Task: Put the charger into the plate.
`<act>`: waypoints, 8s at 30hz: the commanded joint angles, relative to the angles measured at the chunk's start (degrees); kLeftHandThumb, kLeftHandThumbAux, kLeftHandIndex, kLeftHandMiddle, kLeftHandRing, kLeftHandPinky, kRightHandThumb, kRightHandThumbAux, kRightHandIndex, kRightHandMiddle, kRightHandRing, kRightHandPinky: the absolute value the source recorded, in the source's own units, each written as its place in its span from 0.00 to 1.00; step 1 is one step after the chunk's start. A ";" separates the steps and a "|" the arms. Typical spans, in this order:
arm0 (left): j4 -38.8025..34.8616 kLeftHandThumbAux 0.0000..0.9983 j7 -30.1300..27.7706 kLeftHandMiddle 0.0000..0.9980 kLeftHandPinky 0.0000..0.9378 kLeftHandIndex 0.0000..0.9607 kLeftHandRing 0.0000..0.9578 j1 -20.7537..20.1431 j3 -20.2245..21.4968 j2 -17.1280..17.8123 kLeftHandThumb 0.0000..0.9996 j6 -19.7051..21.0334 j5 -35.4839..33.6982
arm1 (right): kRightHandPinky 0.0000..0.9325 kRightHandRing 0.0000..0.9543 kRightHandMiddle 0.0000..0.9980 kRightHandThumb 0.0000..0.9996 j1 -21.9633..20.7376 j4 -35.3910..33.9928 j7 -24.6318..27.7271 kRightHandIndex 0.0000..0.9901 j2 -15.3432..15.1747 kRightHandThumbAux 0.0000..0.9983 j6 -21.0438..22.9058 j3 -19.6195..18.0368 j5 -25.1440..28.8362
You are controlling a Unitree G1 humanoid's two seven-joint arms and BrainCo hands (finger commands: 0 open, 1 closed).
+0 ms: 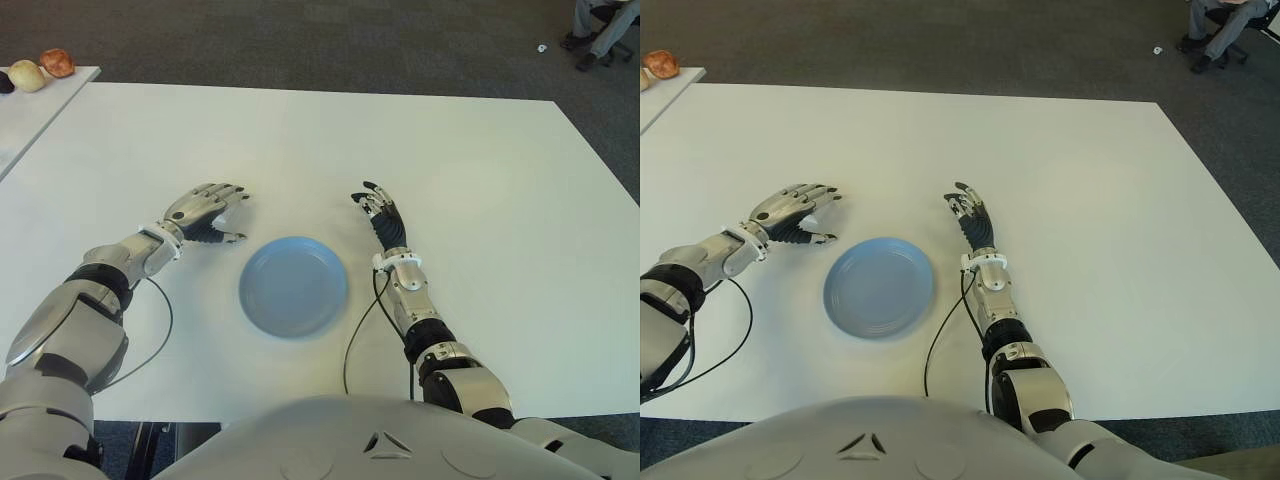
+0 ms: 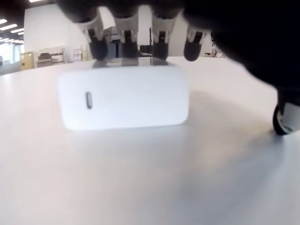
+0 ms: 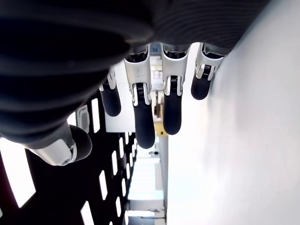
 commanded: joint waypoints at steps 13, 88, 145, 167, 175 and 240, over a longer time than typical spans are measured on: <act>3.30 0.37 2.07 0.00 0.00 0.00 0.00 0.17 -1.73 -0.77 0.11 5.02 0.92 | 0.07 0.26 0.34 0.00 3.98 1.15 0.10 0.16 -0.47 0.50 4.11 -0.13 0.17; 5.67 0.40 -1.23 0.00 0.00 0.00 0.00 -0.91 4.38 -2.11 0.10 7.96 -5.43 | 0.06 0.25 0.34 0.00 4.29 1.09 -1.06 0.21 -0.21 0.54 3.82 0.46 -0.54; 7.53 0.42 -3.99 0.00 0.00 0.00 0.00 1.98 1.81 -6.36 0.16 7.75 -5.06 | 0.06 0.25 0.34 0.00 11.66 -10.42 -0.30 0.20 0.43 0.50 6.33 2.00 -0.74; 7.06 0.39 -4.19 0.00 0.01 0.00 0.00 1.97 -1.80 -5.88 0.15 5.74 -3.88 | 0.05 0.24 0.33 0.00 13.57 -14.56 0.54 0.19 0.51 0.48 8.52 2.63 -0.35; 6.97 0.39 -3.92 0.00 0.05 0.00 0.01 1.85 -2.55 -5.87 0.15 5.59 -3.69 | 0.03 0.23 0.32 0.00 13.64 -14.93 0.46 0.18 0.52 0.47 8.96 2.71 -0.56; 4.31 0.70 14.52 0.87 0.91 0.46 0.90 3.81 -2.46 -8.34 0.74 6.87 -3.71 | 0.04 0.23 0.31 0.00 13.37 -14.05 0.59 0.17 0.54 0.46 9.18 2.63 -0.34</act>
